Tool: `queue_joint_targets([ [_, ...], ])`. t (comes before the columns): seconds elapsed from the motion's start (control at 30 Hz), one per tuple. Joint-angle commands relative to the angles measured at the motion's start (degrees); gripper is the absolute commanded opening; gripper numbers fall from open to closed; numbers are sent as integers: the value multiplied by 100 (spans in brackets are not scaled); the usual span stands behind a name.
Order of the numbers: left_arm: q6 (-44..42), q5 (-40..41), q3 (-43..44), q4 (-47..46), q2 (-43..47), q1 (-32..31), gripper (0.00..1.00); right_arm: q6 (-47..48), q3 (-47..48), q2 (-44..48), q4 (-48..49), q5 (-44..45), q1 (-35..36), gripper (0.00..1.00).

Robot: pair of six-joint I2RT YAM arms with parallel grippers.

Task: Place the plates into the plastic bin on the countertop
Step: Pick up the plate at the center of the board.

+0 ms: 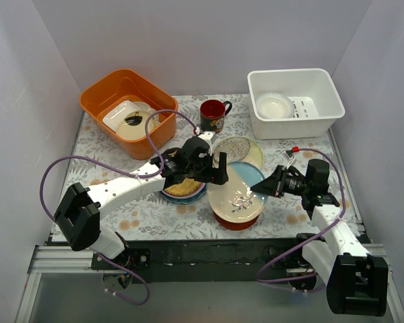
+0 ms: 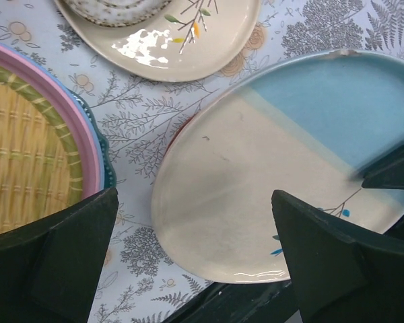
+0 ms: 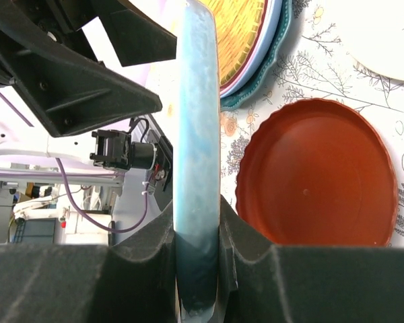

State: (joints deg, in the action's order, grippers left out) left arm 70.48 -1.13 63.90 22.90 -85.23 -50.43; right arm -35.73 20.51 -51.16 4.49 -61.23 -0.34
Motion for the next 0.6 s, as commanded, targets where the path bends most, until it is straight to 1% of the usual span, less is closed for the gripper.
queue_joint_targets([
  [0.0, -148, 595, 254, 215, 323, -28, 98, -198, 480, -43, 465, -521, 25, 1],
  [0.3, -87, 1307, 228, 365, 534, -19, 98, -145, 708, -307, 500, -521, 25, 1],
  [0.57, -78, 1405, 158, 339, 648, 121, 98, 74, 1059, -685, 368, -513, 25, 1],
])
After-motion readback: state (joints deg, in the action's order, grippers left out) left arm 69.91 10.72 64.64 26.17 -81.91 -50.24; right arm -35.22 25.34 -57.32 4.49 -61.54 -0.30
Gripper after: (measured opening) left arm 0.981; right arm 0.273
